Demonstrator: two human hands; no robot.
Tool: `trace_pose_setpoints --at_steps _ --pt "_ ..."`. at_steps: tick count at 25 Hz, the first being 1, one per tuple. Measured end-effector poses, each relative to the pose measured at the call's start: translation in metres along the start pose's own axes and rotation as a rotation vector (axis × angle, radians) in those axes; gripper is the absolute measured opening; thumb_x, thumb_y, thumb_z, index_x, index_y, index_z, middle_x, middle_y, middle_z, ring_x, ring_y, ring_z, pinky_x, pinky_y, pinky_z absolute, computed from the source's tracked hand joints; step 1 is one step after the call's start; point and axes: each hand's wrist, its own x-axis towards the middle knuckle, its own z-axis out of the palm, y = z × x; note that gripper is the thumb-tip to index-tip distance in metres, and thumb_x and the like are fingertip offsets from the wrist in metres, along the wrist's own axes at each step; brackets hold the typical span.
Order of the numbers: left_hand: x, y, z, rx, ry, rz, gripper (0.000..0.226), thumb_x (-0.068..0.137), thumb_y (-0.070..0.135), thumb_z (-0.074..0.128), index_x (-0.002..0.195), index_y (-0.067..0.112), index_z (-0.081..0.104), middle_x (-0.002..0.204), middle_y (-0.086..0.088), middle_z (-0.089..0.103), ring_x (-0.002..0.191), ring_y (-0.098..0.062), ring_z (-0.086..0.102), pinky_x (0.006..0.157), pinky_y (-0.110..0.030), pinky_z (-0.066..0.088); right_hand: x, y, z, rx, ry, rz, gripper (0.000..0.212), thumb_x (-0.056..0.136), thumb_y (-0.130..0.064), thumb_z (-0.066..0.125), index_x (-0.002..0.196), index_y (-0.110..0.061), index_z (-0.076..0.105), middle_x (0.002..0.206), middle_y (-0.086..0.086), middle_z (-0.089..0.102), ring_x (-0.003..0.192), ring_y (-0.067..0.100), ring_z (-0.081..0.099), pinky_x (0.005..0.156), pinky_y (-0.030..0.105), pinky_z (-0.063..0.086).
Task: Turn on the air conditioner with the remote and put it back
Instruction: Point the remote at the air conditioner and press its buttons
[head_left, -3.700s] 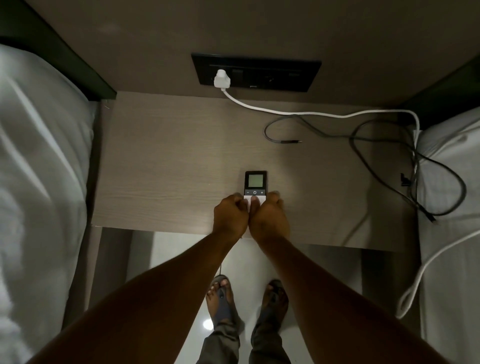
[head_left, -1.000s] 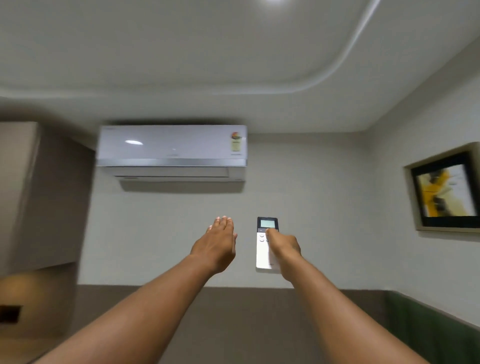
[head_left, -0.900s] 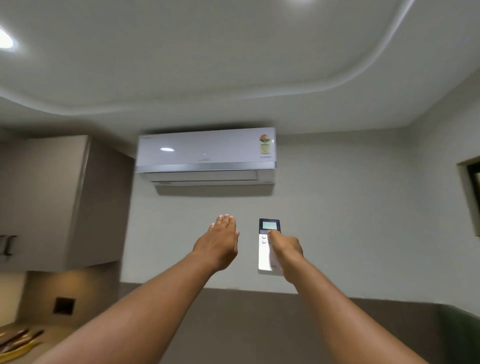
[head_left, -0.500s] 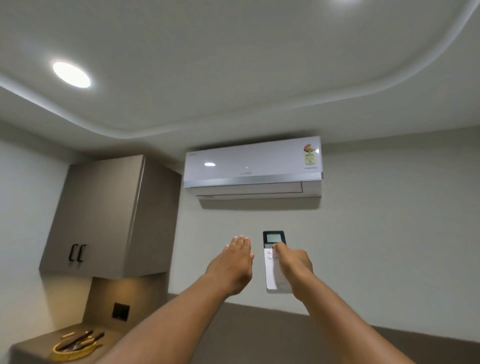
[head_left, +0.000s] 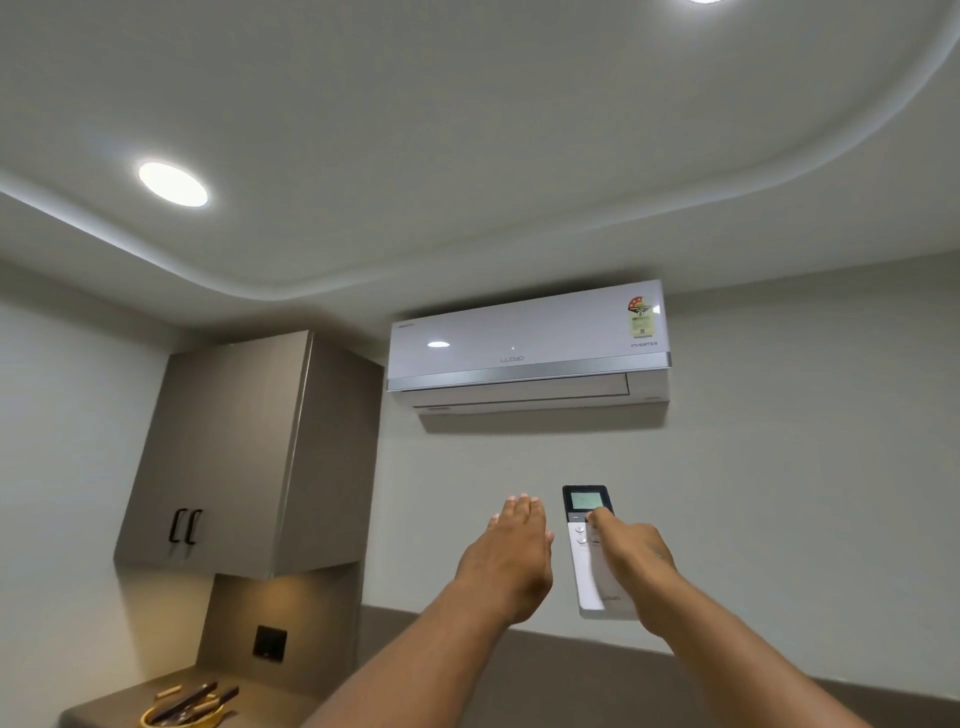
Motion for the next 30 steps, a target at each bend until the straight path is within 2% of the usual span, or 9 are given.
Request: trace_pose_setpoints --at_steps 11,30 --pt "0.003 0.004 0.000 0.008 -0.008 0.022 0.055 0.105 0.030 0.018 0.155 0.012 0.006 0.165 -0.005 0.005 0.152 -0.018 0.002 0.122 -0.035 0.008 -0.008 -0.003 -0.005 -0.005 -0.033 -0.011 0.031 0.089 -0.034 0.050 0.079 -0.008 0.063 0.075 0.012 0.064 0.065 0.029 0.058 0.055 0.026 0.042" --pt "-0.004 0.003 0.000 -0.011 -0.013 0.027 0.055 0.105 0.031 0.018 0.155 0.012 0.005 0.166 -0.004 0.004 0.152 -0.018 0.002 0.122 -0.036 0.009 -0.021 -0.003 -0.009 -0.004 -0.023 -0.039 0.030 0.088 -0.035 0.049 0.085 -0.009 0.065 0.080 0.013 0.067 0.068 0.030 0.059 0.059 0.028 0.044"
